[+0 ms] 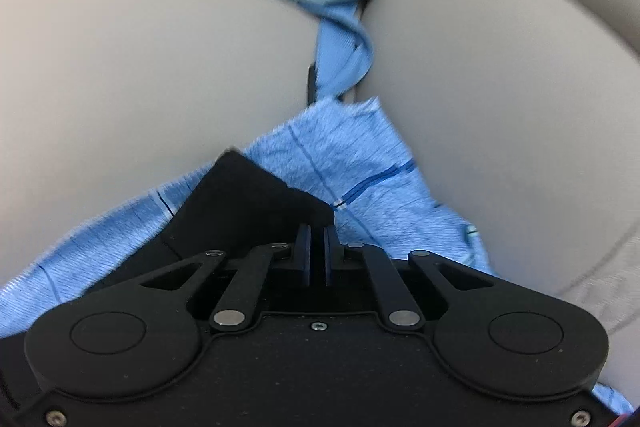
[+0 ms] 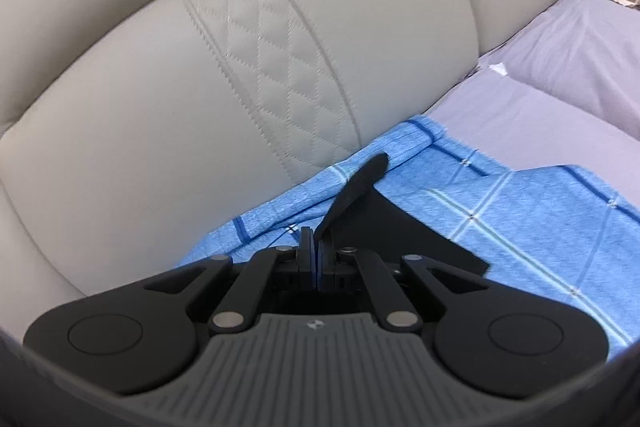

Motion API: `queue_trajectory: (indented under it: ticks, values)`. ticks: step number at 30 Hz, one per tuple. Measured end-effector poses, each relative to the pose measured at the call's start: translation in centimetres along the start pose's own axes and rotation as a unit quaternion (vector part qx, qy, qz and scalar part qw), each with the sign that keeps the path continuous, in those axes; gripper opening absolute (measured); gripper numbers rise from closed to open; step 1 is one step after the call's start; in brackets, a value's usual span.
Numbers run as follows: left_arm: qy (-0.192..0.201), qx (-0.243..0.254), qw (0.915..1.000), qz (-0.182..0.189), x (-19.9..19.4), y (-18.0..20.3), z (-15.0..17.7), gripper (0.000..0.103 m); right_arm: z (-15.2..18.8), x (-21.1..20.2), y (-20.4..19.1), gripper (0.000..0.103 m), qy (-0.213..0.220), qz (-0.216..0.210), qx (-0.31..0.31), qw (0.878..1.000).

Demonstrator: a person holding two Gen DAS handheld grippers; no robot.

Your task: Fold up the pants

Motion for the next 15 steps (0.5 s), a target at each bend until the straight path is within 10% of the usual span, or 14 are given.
queue_trajectory:
  ticks: [15]
  values:
    - [0.023, 0.037, 0.9946, 0.094, -14.7, -11.9, 3.0, 0.004, 7.4, -12.6, 8.9, 0.003, 0.041, 0.012, 0.018, 0.999]
Point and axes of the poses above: each gripper's, at about its wrist camera, not at the fingertips, and x roughly the way its jaws point, y to its right, z to its underside, the point moved 4 cm from there along x, roughly the way its jaws point, and after that the axes turned 10 degrees about -x, right-handed, at the moved point
